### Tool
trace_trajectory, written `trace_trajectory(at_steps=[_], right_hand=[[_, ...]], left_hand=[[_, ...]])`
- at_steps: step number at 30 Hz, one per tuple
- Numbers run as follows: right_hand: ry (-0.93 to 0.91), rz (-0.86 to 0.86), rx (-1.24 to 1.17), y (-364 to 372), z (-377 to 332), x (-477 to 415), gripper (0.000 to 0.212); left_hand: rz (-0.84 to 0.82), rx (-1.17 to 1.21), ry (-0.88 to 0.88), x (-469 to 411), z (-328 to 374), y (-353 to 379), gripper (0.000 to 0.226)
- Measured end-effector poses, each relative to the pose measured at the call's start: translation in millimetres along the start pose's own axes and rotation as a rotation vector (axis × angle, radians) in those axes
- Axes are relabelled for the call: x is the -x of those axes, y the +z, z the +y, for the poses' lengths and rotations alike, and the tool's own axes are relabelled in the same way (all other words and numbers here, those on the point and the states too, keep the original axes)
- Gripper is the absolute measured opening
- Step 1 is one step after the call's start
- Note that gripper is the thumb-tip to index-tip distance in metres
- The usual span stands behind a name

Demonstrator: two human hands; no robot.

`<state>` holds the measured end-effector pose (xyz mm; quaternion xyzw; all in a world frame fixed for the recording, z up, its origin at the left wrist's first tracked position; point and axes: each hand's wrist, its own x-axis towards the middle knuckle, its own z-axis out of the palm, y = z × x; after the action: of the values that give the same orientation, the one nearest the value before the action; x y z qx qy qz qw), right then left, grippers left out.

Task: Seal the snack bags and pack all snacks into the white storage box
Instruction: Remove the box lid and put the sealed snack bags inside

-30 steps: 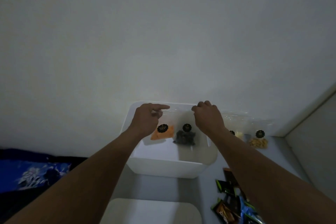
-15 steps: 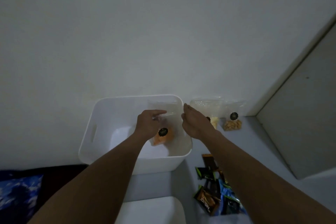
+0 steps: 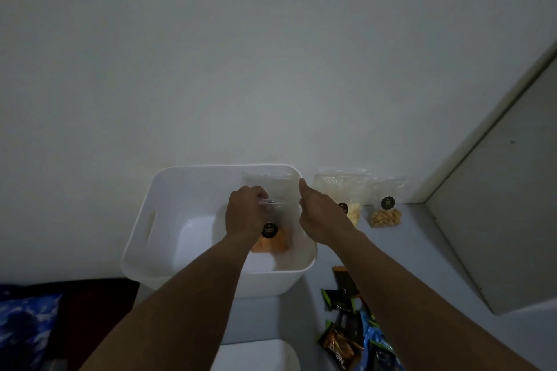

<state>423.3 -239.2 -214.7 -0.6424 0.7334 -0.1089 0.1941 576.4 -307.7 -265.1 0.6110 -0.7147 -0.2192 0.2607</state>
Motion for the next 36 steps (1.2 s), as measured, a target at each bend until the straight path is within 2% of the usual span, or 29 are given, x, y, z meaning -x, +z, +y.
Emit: trace_trajectory(at_steps=[4,11,16,21,25,28,32,36], right_hand=[[-0.018,0.016,0.002,-7,-2,4,0.055],[-0.002,0.030,0.051,-39,8,19,0.053],[0.025,0.034,0.062,-69,51,29,0.056],[0.063,0.057,0.067,-82,112,30,0.059],[0.096,0.094,0.060,-84,167,22,0.062],[0.144,0.175,0.058,-80,203,10,0.062],[0.230,0.266,-0.137,-62,237,-7,0.057],[0.272,0.362,-0.253,-45,255,-21,0.044]], left_hand=[[0.018,-0.053,0.003,3,4,-11,0.033],[0.008,-0.056,0.166,15,42,-44,0.035],[0.025,-0.119,0.337,24,97,-45,0.034],[-0.029,-0.181,0.392,33,150,-10,0.033],[-0.050,-0.169,0.312,33,169,38,0.032],[-0.007,-0.126,0.187,33,172,74,0.031],[0.078,-0.046,-0.065,36,172,113,0.035],[0.159,0.073,-0.214,29,170,139,0.038]])
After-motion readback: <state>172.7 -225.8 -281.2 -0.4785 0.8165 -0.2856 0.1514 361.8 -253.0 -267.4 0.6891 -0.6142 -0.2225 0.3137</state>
